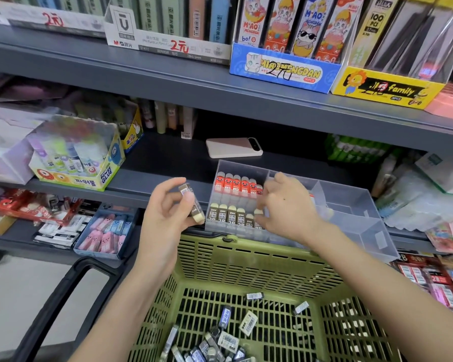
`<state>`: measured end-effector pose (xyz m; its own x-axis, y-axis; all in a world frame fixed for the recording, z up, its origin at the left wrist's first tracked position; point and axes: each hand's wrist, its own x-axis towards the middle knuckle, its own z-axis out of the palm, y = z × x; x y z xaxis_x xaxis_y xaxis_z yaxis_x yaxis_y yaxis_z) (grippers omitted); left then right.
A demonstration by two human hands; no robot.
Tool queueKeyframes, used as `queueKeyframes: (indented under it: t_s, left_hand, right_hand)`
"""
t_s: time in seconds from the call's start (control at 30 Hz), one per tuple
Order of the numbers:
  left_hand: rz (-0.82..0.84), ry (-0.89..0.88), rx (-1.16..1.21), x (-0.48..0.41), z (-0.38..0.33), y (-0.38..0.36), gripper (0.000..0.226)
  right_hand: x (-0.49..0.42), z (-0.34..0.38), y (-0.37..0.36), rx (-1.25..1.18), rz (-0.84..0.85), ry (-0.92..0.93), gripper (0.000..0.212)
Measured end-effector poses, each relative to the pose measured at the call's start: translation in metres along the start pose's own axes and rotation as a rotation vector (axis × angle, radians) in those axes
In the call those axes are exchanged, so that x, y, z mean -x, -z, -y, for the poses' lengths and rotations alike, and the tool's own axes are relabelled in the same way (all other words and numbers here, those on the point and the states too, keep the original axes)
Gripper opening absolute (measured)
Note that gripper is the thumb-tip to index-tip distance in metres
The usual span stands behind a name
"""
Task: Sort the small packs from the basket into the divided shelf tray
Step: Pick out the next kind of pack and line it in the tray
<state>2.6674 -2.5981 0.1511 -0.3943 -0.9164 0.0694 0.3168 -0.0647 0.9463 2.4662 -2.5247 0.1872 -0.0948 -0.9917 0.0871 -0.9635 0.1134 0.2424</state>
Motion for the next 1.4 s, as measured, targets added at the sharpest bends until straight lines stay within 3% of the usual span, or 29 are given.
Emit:
queueKeyframes:
  t_s: [0.1,0.2,0.23,0.3,0.37,0.4,0.5,0.63,0.83,0.9,1.03,1.07,1.17,1.27,1.4]
  left_hand:
    - [0.023,-0.012,-0.039,0.002,0.001,-0.001,0.027]
    - [0.048,-0.009,-0.064,0.003,0.001,-0.001,0.031]
    - [0.055,-0.014,-0.069,0.003,0.000,-0.001,0.034]
    - [0.072,-0.023,-0.078,0.003,-0.001,-0.002,0.039]
    - [0.094,-0.028,-0.093,0.003,-0.002,-0.005,0.039]
    - [0.108,-0.036,-0.098,0.004,-0.002,-0.006,0.035]
    - [0.163,-0.044,-0.100,0.007,-0.006,-0.008,0.022]
    - [0.176,0.041,-0.039,0.008,-0.006,-0.007,0.019]
    - [0.227,0.048,0.083,0.007,-0.005,-0.008,0.019]
    - [0.189,0.004,0.023,0.007,-0.004,-0.008,0.018]
    - [0.172,-0.074,-0.088,0.009,-0.004,-0.011,0.009]
    - [0.196,-0.092,-0.110,0.010,-0.004,-0.011,0.010]
    - [0.227,-0.112,-0.135,0.012,-0.004,-0.014,0.014]
    - [0.205,-0.125,-0.162,0.014,-0.004,-0.015,0.005]
    - [0.197,-0.312,-0.585,0.012,0.000,-0.011,0.019]
  right_hand:
    - [-0.005,0.003,0.001,0.126,0.037,0.035,0.030]
    - [-0.008,0.007,0.009,0.031,0.030,-0.048,0.026]
    - [-0.007,0.009,0.013,-0.081,-0.023,-0.078,0.024]
    - [-0.005,0.014,0.023,-0.572,-0.106,-0.148,0.018]
    - [-0.002,0.027,0.036,-1.073,-0.052,-0.169,0.016]
    - [-0.001,0.033,0.040,-1.183,-0.011,-0.163,0.019]
    - [-0.001,0.043,0.046,-1.266,0.082,-0.128,0.026]
    - [0.002,0.037,0.052,-1.322,0.082,-0.081,0.010]
    - [0.013,0.038,0.045,-1.594,0.041,-0.258,0.016]
    - [0.018,0.042,0.045,-1.546,0.038,-0.259,0.019]
    - [0.024,0.044,0.046,-0.791,-0.025,-0.049,0.008]
    - [0.024,0.045,0.047,-0.705,-0.029,0.000,0.009]
    - [0.025,0.049,0.049,-0.790,0.031,-0.024,0.016]
    - [0.024,0.047,0.045,-1.022,0.116,-0.123,0.015]
    - [0.015,0.016,0.041,-1.261,-0.024,-0.325,0.020]
